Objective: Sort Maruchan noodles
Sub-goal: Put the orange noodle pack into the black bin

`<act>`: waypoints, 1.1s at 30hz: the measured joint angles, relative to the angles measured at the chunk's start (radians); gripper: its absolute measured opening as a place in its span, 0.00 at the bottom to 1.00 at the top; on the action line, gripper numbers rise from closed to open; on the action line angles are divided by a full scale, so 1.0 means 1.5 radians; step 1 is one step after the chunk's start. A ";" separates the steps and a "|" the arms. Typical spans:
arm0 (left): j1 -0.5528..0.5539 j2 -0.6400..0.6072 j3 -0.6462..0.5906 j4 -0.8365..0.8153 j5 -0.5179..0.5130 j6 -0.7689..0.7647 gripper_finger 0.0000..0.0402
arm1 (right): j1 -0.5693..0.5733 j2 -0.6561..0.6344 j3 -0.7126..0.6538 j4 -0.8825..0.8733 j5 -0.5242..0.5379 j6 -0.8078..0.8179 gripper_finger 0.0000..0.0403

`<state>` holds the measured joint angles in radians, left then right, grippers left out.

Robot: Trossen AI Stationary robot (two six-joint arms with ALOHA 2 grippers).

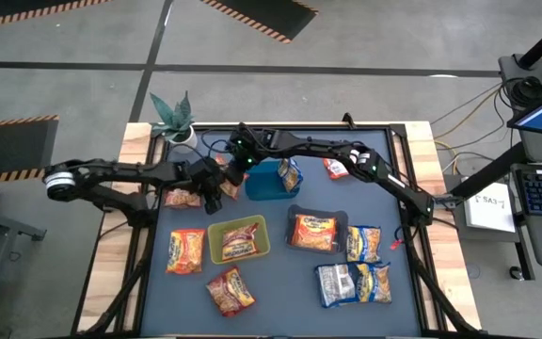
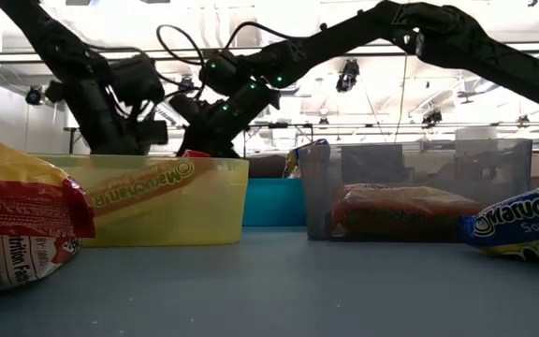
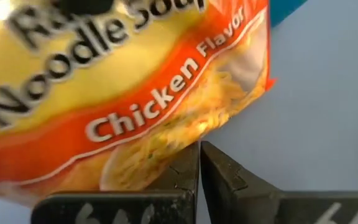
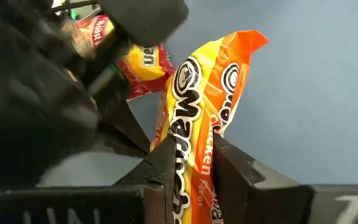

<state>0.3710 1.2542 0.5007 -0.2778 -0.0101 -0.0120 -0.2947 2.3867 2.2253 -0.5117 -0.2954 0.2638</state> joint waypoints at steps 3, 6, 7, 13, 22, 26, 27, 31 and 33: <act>0.000 -0.055 0.017 -0.040 -0.005 -0.005 0.00 | 0.001 -0.004 0.009 -0.012 -0.006 -0.012 0.18; 0.000 -0.115 0.030 -0.069 -0.005 -0.014 0.00 | 0.002 -0.022 0.014 -0.014 -0.006 -0.024 0.18; 0.000 -0.137 0.033 -0.074 -0.004 -0.014 0.00 | 0.002 -0.031 0.014 -0.015 -0.006 -0.028 0.18; -0.006 -0.264 0.037 -0.097 0.020 -0.016 0.00 | 0.001 -0.095 0.015 -0.065 0.016 -0.066 0.18; -0.012 -0.355 0.035 -0.053 0.039 -0.016 0.00 | 0.024 -0.215 0.007 -0.200 0.028 -0.106 0.18; -0.014 -0.355 0.031 -0.031 0.036 -0.013 0.00 | 0.054 -0.269 -0.019 -0.251 0.047 -0.108 0.18; -0.014 -0.352 0.031 -0.028 0.036 -0.012 0.00 | 0.063 -0.285 -0.029 -0.265 0.054 -0.107 0.18; -0.016 -0.339 0.030 -0.023 0.036 -0.010 0.00 | 0.109 -0.351 -0.109 -0.278 0.088 -0.089 0.18; -0.016 -0.334 0.030 -0.023 0.036 -0.004 0.00 | 0.134 -0.384 -0.163 -0.275 0.094 -0.074 0.18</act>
<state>0.3470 0.7532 0.5453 -0.3126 0.0437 -0.0186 -0.0941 1.8106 1.9813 -0.9247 -0.1546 0.1522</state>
